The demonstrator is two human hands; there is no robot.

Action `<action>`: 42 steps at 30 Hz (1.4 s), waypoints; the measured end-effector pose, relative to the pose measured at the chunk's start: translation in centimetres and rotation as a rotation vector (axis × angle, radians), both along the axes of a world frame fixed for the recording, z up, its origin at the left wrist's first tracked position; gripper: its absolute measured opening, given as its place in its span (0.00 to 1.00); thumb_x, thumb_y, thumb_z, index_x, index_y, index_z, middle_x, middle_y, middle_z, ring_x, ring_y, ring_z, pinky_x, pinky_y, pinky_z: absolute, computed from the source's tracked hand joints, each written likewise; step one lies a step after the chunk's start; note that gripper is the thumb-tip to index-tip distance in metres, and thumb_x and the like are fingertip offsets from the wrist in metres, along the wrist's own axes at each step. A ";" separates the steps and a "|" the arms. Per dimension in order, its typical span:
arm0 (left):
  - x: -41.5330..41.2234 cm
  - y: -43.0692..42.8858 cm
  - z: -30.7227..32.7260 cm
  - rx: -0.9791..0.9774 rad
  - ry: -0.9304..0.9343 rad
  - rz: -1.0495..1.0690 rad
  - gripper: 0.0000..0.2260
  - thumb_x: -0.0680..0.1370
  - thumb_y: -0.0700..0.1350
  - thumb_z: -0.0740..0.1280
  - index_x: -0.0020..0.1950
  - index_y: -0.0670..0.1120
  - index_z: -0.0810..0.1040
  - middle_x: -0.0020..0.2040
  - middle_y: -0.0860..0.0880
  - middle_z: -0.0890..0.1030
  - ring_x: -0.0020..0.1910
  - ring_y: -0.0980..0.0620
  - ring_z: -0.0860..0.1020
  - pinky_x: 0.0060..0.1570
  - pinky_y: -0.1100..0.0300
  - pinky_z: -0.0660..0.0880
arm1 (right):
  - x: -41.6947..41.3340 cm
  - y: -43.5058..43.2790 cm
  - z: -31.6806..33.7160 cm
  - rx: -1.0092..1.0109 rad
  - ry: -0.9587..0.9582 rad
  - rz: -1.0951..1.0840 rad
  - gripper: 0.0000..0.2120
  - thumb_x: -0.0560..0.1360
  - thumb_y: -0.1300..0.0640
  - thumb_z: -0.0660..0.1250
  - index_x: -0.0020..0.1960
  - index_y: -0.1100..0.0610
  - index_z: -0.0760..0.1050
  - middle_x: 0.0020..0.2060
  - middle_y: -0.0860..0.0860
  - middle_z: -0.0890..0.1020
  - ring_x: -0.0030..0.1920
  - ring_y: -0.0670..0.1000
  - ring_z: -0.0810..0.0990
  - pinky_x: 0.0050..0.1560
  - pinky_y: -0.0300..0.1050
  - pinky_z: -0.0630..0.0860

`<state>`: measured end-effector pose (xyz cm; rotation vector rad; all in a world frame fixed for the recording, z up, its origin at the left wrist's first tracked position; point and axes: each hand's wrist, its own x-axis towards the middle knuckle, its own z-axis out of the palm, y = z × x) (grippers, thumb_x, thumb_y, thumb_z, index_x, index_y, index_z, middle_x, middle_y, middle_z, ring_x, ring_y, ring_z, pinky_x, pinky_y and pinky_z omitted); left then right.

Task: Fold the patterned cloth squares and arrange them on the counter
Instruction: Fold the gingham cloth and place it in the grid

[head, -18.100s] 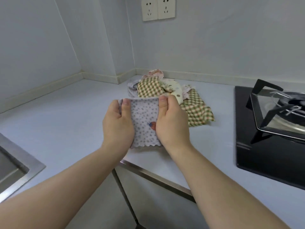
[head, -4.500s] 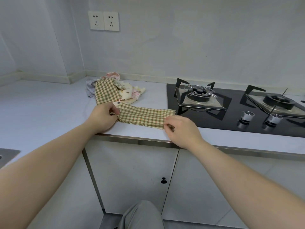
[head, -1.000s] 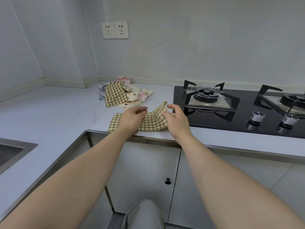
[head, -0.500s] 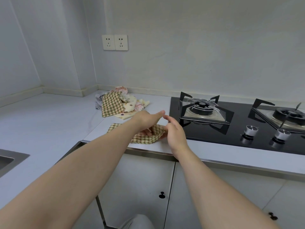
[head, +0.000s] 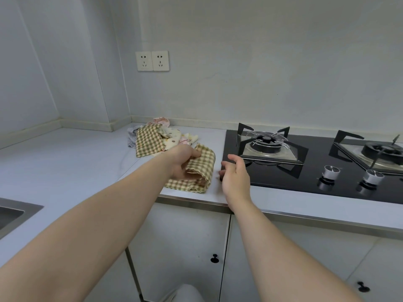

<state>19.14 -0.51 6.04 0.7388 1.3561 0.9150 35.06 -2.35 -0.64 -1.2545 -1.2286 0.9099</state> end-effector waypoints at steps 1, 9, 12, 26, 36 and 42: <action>-0.4 0.0 0.0 0.001 0.040 0.029 0.09 0.82 0.40 0.65 0.60 0.39 0.76 0.49 0.42 0.84 0.43 0.43 0.84 0.42 0.47 0.82 | -0.1 0.1 -0.2 0.008 -0.031 0.003 0.15 0.84 0.54 0.54 0.68 0.48 0.71 0.56 0.48 0.82 0.53 0.49 0.81 0.53 0.47 0.78; -4.2 2.0 -2.6 0.187 0.958 0.048 0.04 0.81 0.40 0.63 0.46 0.42 0.73 0.42 0.46 0.73 0.36 0.49 0.70 0.34 0.58 0.68 | -0.1 0.0 -0.5 0.033 -0.165 0.075 0.16 0.84 0.53 0.57 0.70 0.51 0.73 0.63 0.47 0.79 0.57 0.46 0.76 0.54 0.40 0.70; -4.8 2.2 -2.9 0.205 1.028 -0.008 0.09 0.78 0.43 0.70 0.54 0.39 0.81 0.48 0.44 0.80 0.42 0.48 0.76 0.43 0.56 0.77 | -0.1 0.2 -0.6 0.045 -0.196 0.088 0.16 0.83 0.52 0.59 0.69 0.51 0.74 0.62 0.47 0.79 0.50 0.40 0.76 0.46 0.33 0.69; -5.4 2.9 -3.6 0.367 1.284 -0.149 0.08 0.82 0.48 0.64 0.52 0.48 0.82 0.50 0.49 0.79 0.50 0.48 0.78 0.53 0.53 0.78 | -0.8 0.8 -1.2 0.106 -0.529 0.118 0.10 0.80 0.49 0.62 0.59 0.46 0.79 0.51 0.42 0.79 0.56 0.50 0.78 0.64 0.57 0.73; -5.8 1.5 -3.3 0.474 1.056 -0.094 0.06 0.84 0.47 0.61 0.56 0.47 0.75 0.48 0.48 0.78 0.41 0.50 0.75 0.39 0.57 0.73 | -0.4 1.0 -1.6 0.108 -0.469 0.122 0.12 0.80 0.49 0.65 0.63 0.46 0.77 0.54 0.42 0.80 0.56 0.47 0.78 0.64 0.54 0.75; -4.4 -3.0 -0.6 0.749 0.936 -0.056 0.03 0.83 0.45 0.64 0.52 0.54 0.75 0.36 0.50 0.76 0.31 0.51 0.72 0.29 0.57 0.70 | 0.2 0.2 -0.2 0.121 -0.255 0.175 0.17 0.80 0.48 0.68 0.67 0.40 0.71 0.58 0.43 0.77 0.53 0.45 0.80 0.56 0.43 0.75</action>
